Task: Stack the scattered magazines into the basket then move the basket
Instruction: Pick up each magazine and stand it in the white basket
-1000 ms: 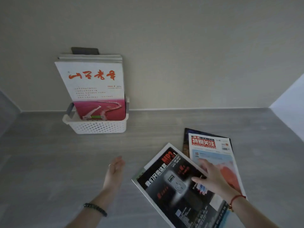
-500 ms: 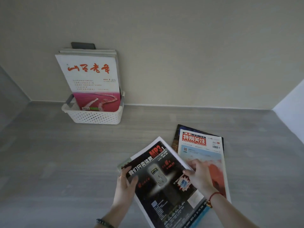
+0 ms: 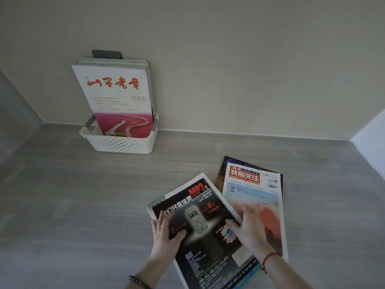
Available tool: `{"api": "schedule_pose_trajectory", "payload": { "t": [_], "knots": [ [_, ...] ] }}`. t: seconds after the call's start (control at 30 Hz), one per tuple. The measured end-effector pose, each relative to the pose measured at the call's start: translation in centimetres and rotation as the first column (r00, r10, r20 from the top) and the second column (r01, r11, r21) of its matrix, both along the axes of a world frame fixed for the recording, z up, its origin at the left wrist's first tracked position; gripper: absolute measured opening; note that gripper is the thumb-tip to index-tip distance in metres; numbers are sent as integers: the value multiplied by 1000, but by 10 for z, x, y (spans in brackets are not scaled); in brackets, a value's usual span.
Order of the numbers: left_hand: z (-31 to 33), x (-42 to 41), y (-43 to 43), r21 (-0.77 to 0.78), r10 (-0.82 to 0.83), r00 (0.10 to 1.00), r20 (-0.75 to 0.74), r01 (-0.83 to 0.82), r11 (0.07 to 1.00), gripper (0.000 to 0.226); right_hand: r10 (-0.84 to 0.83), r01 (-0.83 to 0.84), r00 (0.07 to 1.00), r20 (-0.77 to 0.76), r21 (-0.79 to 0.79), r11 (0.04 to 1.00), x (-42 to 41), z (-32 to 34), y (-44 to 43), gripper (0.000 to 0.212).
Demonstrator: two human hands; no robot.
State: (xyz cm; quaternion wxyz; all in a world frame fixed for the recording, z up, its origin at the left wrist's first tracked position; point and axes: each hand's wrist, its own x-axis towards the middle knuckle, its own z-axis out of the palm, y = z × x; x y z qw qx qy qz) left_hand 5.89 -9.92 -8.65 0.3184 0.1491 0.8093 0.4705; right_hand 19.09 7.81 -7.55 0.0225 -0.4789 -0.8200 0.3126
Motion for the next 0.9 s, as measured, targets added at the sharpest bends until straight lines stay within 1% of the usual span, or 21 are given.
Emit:
{"api": "schedule_pose_trajectory", "payload": {
  "t": [0.07, 0.13, 0.2, 0.27, 0.3, 0.33, 0.4, 0.43, 0.47, 0.5, 0.57, 0.6, 0.63, 0.67, 0.7, 0.73, 0.83, 0.9],
  "knots": [
    [-1, -1, 1, 7, -6, 1000, 7, 6, 1000, 60, -28, 23, 999, -43, -105, 994, 0, 7, 2, 42],
    [-1, -2, 2, -4, -5, 1000, 18, 5, 1000, 61, -16, 5, 995, -95, -113, 994, -1, 13, -2, 36],
    [1, -3, 5, -51, -18, 999, 31, 20, 999, 65, 21, -27, 990, -142, -34, 999, -5, 22, -13, 25],
    [7, -4, 12, -191, -79, 997, 16, 81, 978, 69, 79, -71, 981, -176, 50, 996, -9, 32, -28, 15],
    [11, -4, 15, -257, -112, 994, 8, 111, 960, 70, 121, -105, 975, -187, 93, 990, -10, 36, -36, 14],
    [15, -4, 19, -293, -136, 991, 6, 132, 947, 70, 169, -144, 966, -196, 137, 980, -10, 40, -44, 15],
    [23, -5, 26, -291, -148, 989, 20, 147, 945, 68, 248, -208, 945, -212, 190, 959, -11, 43, -55, 12],
    [27, -5, 29, -282, -149, 988, 32, 152, 947, 68, 254, -216, 940, -225, 182, 959, -12, 45, -58, 12],
    [30, -6, 30, -283, -157, 987, 42, 162, 945, 69, 232, -201, 939, -254, 142, 969, -13, 47, -59, 12],
    [31, -7, 31, -298, -182, 982, 41, 186, 936, 72, 186, -173, 935, -301, 69, 983, -14, 50, -58, 14],
    [32, -4, 35, -300, -235, 971, 48, 239, 924, 78, 40, -102, 911, -411, -129, 986, -18, 55, -53, 17],
    [33, -2, 36, -238, -232, 970, 79, 244, 940, 84, -36, -79, 894, -446, -237, 968, -20, 57, -53, 14],
    [34, 0, 38, -140, -210, 968, 134, 229, 963, 91, -99, -71, 880, -464, -334, 940, -23, 58, -53, 10],
    [33, 1, 39, -26, -195, 962, 193, 204, 979, 96, -141, -70, 870, -472, -403, 913, -24, 58, -55, 9],
    [35, 1, 39, 52, -202, 955, 219, 195, 979, 94, -177, -66, 863, -474, -452, 889, -26, 57, -58, 10],
    [36, 0, 38, 83, -203, 955, 218, 189, 978, 85, -214, -53, 855, -472, -490, 870, -27, 56, -59, 12],
    [39, -3, 36, 164, -148, 952, 267, 106, 981, 42, -339, 4, 824, -453, -594, 804, -29, 53, -58, 18],
    [41, -3, 35, 171, -149, 950, 273, 104, 980, 38, -380, 42, 826, -416, -627, 778, -30, 50, -55, 19]
  ]
}}
